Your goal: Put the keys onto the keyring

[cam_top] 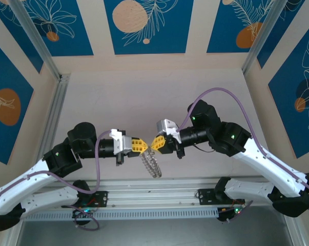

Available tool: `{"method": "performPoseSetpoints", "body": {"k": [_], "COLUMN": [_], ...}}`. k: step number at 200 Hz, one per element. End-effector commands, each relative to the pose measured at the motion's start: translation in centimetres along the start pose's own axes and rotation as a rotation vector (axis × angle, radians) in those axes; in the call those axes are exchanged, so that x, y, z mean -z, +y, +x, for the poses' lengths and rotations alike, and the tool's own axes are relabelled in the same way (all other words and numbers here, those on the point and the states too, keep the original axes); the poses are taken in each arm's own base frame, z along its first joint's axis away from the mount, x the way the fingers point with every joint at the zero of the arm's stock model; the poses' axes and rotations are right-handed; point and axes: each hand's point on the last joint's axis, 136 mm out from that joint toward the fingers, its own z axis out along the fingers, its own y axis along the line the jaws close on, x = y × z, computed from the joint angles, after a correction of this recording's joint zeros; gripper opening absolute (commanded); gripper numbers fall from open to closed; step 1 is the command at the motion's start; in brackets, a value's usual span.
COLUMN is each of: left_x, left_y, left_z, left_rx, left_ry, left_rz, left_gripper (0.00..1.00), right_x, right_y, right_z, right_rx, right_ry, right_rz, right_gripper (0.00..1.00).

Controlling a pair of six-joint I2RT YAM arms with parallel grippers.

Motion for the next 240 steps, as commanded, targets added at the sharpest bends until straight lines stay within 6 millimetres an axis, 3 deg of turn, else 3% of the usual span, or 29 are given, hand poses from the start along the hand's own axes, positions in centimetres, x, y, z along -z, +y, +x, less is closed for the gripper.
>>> {"method": "performPoseSetpoints", "body": {"k": [1,40,143,183,240], "left_x": [0.8,0.8,0.4,0.4,0.5], "left_y": [-0.9,-1.0,-1.4,-1.4,-1.5], "left_z": [-3.4,-3.6,-3.5,-3.8,-4.0], "left_rx": [-0.046,-0.055,-0.06,-0.06,-0.063], "left_ry": [-0.131,-0.149,-0.184,-0.196,-0.205], "left_rz": [0.045,0.05,0.074,0.081,0.083], "left_gripper": [0.0,0.0,0.0,0.0,0.0], "right_x": [0.0,-0.8,-1.2,-1.6,-0.2], "right_y": [-0.5,-0.7,1.3,0.8,0.7], "right_z": [0.6,0.8,-0.3,-0.2,-0.8], "right_rx": [-0.046,-0.072,-0.069,-0.093,-0.086], "right_ry": [0.007,0.011,-0.058,-0.051,-0.09], "right_rz": [0.003,-0.037,-0.189,-0.189,-0.122], "right_gripper": [0.03,0.02,0.07,0.17,0.24]}}
